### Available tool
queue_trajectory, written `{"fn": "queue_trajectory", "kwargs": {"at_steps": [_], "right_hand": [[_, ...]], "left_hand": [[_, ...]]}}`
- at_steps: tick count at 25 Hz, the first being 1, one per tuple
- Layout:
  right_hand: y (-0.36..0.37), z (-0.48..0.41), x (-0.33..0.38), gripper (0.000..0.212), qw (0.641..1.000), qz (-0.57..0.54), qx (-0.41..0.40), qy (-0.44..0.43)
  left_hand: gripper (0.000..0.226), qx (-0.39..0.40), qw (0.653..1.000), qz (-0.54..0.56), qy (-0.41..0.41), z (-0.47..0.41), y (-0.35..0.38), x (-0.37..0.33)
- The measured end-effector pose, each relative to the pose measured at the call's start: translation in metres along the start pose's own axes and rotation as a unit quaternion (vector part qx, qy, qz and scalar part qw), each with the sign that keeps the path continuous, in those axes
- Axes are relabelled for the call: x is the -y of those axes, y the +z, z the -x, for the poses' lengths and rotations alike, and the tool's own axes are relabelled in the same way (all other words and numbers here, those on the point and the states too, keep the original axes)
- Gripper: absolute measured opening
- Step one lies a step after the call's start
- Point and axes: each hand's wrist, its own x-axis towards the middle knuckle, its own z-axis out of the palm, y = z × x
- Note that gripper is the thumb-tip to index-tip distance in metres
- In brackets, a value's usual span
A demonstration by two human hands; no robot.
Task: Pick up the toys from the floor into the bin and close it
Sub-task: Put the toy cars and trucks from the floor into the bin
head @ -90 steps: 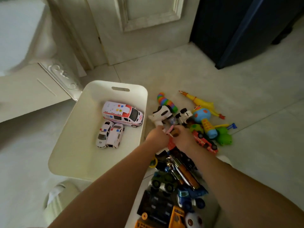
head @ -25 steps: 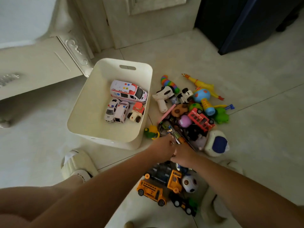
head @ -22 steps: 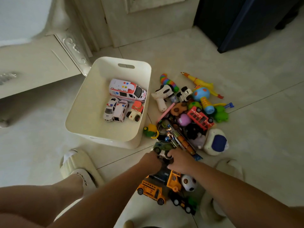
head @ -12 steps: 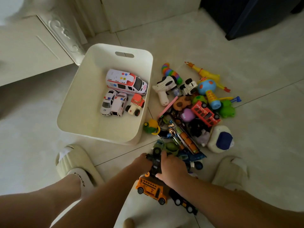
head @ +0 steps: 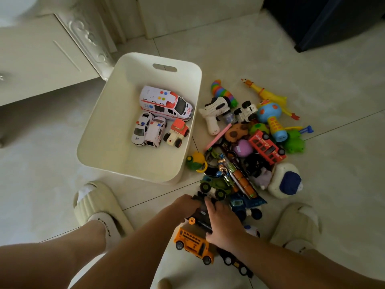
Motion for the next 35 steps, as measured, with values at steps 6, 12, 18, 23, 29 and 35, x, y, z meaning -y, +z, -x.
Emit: {"fn": "queue_trajectory", "kwargs": {"at_steps": [6,12,18,23,29,35], "right_hand": [[-0.058,0.008,-0.01,0.098,0.975,-0.221,-0.002,-0.017],[-0.142,0.027,-0.047,0.102,0.902,-0.407,0.135,0.042],[-0.223,0.049,-0.032,0.038,0.81,-0.558,0.179,0.009],[-0.273,0.026,0.04,0.016,0.817,-0.573,0.029,-0.06],[-0.274,-0.059,0.127,0.055,0.894,-0.423,-0.104,-0.104],[-0.187,-0.142,0.158,0.06,0.983,-0.159,0.076,-0.057]], "left_hand": [[0.038,-0.016,0.983,0.182,0.002,0.019,-0.023,-0.008],[0.04,-0.019,0.974,0.183,0.135,0.068,-0.029,-0.043],[0.045,-0.056,0.938,0.199,0.278,0.127,-0.076,-0.072],[0.036,-0.092,0.897,0.258,0.346,0.167,-0.176,-0.062],[0.04,-0.273,0.84,0.348,0.313,0.145,-0.237,-0.007],[0.04,-0.188,0.868,0.38,0.258,0.101,-0.227,0.024]]}}
